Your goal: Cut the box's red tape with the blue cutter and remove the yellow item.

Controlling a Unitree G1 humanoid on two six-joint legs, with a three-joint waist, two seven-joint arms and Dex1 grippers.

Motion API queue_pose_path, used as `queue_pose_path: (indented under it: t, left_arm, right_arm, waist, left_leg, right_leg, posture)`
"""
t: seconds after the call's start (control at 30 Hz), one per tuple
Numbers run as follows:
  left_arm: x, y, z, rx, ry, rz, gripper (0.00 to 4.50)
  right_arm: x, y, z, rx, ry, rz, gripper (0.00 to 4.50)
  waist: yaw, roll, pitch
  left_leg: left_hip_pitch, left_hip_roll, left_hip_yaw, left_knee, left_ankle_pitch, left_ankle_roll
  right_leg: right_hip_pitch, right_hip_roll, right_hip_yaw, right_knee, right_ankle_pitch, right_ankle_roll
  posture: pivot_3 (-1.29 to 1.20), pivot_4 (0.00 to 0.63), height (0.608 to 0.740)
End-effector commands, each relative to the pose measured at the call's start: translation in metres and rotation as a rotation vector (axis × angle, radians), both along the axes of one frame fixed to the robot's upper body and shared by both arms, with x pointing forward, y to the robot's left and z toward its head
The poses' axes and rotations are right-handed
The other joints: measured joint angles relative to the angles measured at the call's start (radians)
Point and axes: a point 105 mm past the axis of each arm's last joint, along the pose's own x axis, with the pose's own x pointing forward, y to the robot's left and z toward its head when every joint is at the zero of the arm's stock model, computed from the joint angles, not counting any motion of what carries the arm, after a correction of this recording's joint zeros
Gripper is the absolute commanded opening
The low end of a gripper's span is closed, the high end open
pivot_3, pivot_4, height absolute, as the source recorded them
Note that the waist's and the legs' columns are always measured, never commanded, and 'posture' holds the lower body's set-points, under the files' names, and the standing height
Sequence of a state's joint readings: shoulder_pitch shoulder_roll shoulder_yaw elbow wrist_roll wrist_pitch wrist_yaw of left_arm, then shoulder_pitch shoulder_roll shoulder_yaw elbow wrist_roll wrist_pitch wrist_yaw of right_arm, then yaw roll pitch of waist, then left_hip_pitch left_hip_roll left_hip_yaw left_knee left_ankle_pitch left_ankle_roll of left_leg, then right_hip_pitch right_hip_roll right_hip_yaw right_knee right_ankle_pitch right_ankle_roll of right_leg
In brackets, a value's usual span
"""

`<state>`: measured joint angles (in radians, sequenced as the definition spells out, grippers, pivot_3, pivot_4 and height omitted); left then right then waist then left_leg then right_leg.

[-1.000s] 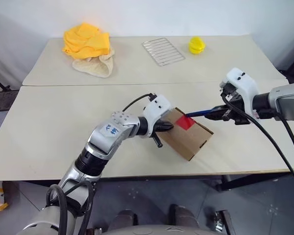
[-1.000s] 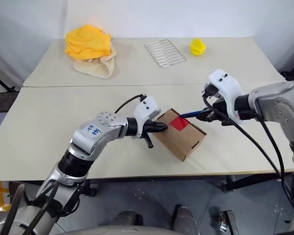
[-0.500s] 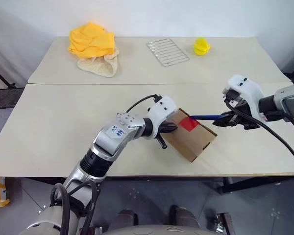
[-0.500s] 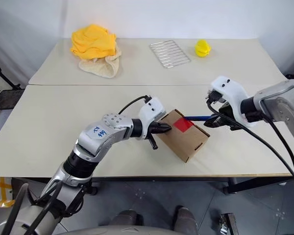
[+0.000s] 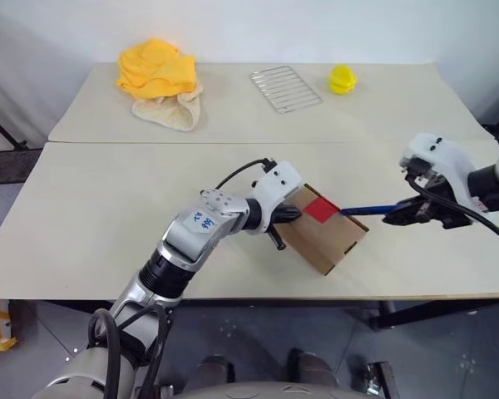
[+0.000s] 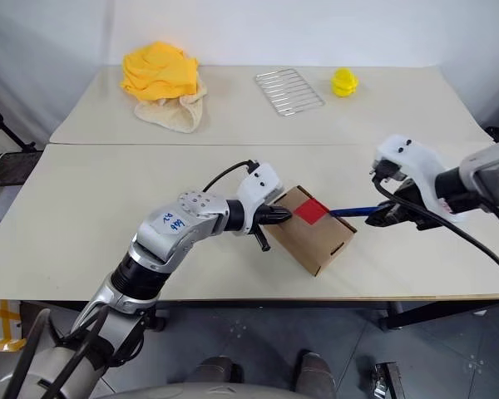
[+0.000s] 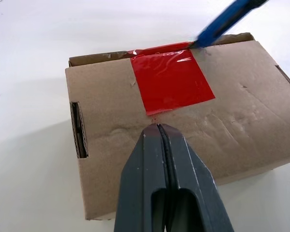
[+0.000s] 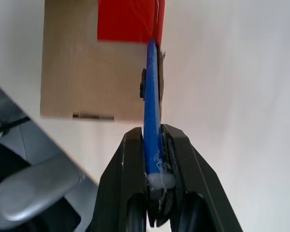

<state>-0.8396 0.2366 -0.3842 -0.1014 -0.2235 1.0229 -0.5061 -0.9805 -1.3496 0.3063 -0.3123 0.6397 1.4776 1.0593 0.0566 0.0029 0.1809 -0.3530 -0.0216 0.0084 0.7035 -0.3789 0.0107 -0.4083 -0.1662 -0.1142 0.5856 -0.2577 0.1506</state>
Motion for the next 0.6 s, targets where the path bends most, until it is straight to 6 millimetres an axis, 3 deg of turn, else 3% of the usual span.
queue_pose_path:
  t: [0.03, 0.23, 0.3, 0.4, 0.6]
  left_arm:
    - [0.009, 0.014, -0.034, 0.103, 0.075, 0.092, 0.0]
    - [0.01, 0.014, -0.035, 0.103, 0.075, 0.095, 0.0]
    - [0.01, 0.014, -0.035, 0.106, 0.073, 0.091, 0.0]
    - [0.01, 0.014, -0.035, 0.109, 0.07, 0.089, 0.0]
    - [0.012, 0.013, -0.034, 0.115, 0.061, 0.077, 0.0]
  right_arm:
    - [-0.013, 0.001, -0.002, 0.008, 0.052, 0.044, 0.15]
    - [-0.016, -0.007, 0.026, 0.094, -0.042, 0.015, 0.15]
    - [-0.012, -0.014, 0.05, 0.167, -0.144, -0.018, 0.15]
    - [-0.01, -0.026, 0.068, 0.248, -0.241, -0.073, 0.15]
    - [-0.003, -0.05, 0.055, 0.288, -0.312, -0.188, 0.15]
  waist:
    - [0.001, 0.0, 0.0]
    - [0.005, 0.0, 0.0]
    - [0.004, 0.0, 0.0]
    - [0.004, 0.0, 0.0]
    - [0.003, -0.001, -0.001]
  left_leg:
    - [0.0, 0.0, 0.0, 0.0, 0.0, 0.0]
    - [0.0, 0.0, 0.0, 0.0, 0.0, 0.0]
    - [0.0, 0.0, 0.0, 0.0, 0.0, 0.0]
    - [0.0, 0.0, 0.0, 0.0, 0.0, 0.0]
    - [0.0, 0.0, 0.001, 0.002, 0.0, 0.001]
  right_leg:
    - [0.0, 0.0, 0.0, 0.0, 0.0, 0.0]
    - [0.0, 0.0, 0.0, 0.0, 0.0, 0.0]
    - [0.0, 0.0, 0.0, 0.0, 0.001, -0.001]
    - [0.0, 0.0, 0.0, 0.0, 0.001, -0.001]
    - [0.001, 0.0, 0.001, 0.0, 0.003, -0.001]
  posture:
    - [0.0, 0.15, 0.74]
    - [0.0, 0.15, 0.74]
    - [0.0, 0.15, 0.74]
    - [0.0, 0.15, 0.74]
    - [0.0, 0.15, 0.74]
